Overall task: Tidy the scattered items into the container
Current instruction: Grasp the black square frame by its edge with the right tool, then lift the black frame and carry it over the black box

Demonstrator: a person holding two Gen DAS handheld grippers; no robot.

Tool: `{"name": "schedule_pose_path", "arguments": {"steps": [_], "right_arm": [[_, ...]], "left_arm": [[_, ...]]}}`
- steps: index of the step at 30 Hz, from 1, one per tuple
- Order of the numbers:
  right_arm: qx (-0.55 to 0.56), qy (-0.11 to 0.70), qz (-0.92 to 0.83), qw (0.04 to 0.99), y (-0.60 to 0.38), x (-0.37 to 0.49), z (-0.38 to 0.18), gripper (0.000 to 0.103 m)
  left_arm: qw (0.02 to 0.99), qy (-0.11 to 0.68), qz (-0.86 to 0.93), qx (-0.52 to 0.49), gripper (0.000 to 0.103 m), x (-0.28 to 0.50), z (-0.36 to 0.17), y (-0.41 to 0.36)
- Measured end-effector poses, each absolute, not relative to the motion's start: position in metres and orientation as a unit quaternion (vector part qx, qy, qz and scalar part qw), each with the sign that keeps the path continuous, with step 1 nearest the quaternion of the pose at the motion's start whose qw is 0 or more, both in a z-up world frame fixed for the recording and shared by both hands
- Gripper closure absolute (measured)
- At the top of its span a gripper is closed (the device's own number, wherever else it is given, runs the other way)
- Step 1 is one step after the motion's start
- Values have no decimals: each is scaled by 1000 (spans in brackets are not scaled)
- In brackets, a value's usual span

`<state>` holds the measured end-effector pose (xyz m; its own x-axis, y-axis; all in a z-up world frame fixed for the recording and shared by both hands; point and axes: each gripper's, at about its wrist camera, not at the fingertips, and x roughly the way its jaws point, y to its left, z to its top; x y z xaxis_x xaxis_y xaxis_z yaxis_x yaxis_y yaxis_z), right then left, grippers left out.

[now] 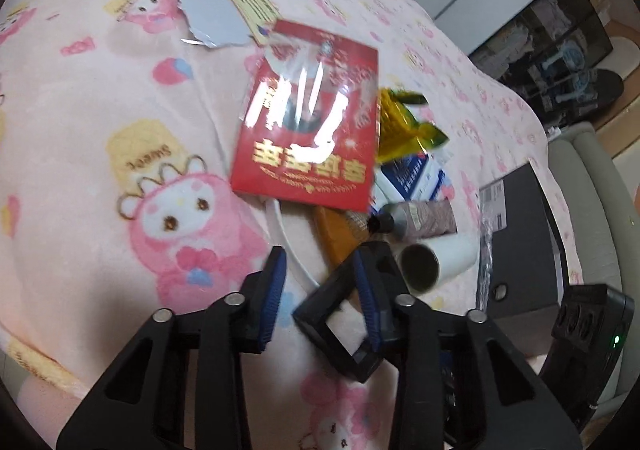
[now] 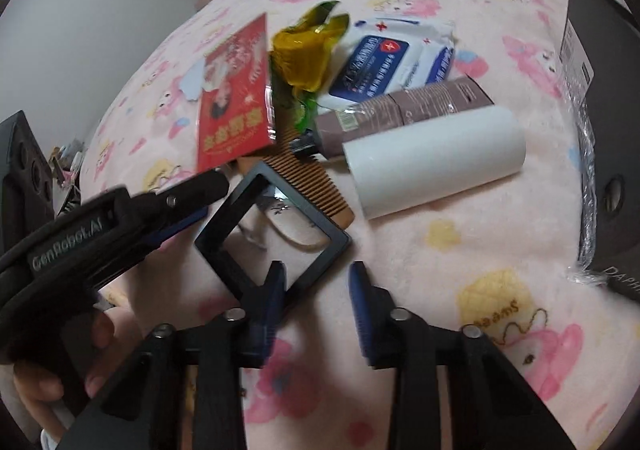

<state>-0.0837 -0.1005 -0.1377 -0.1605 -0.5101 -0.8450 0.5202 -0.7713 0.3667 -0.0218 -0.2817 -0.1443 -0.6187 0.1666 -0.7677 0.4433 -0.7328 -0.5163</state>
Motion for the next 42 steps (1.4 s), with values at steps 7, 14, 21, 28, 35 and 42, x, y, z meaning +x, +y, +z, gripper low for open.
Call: {"name": "schedule_pose_path", "arguments": {"steps": [7, 14, 21, 28, 35, 42], "right_arm": [[539, -5, -775, 331, -83, -79, -123, 83], [563, 8, -766, 311, -81, -88, -141, 83], [552, 17, -769, 321, -85, -86, -139, 86], [537, 7, -780, 320, -60, -71, -117, 86], [498, -19, -808, 315, -27, -61, -73, 86], [449, -41, -840, 303, 12, -60, -22, 86]], "left_arm": [[27, 343, -816, 464, 73, -19, -146, -247], [44, 354, -809, 468, 72, -23, -151, -253], [27, 319, -808, 495, 73, -31, -158, -238], [-5, 333, -811, 481, 74, -15, -139, -223], [-46, 337, -826, 450, 74, -7, -95, -199], [-88, 320, -843, 424, 74, -17, -49, -163]]}}
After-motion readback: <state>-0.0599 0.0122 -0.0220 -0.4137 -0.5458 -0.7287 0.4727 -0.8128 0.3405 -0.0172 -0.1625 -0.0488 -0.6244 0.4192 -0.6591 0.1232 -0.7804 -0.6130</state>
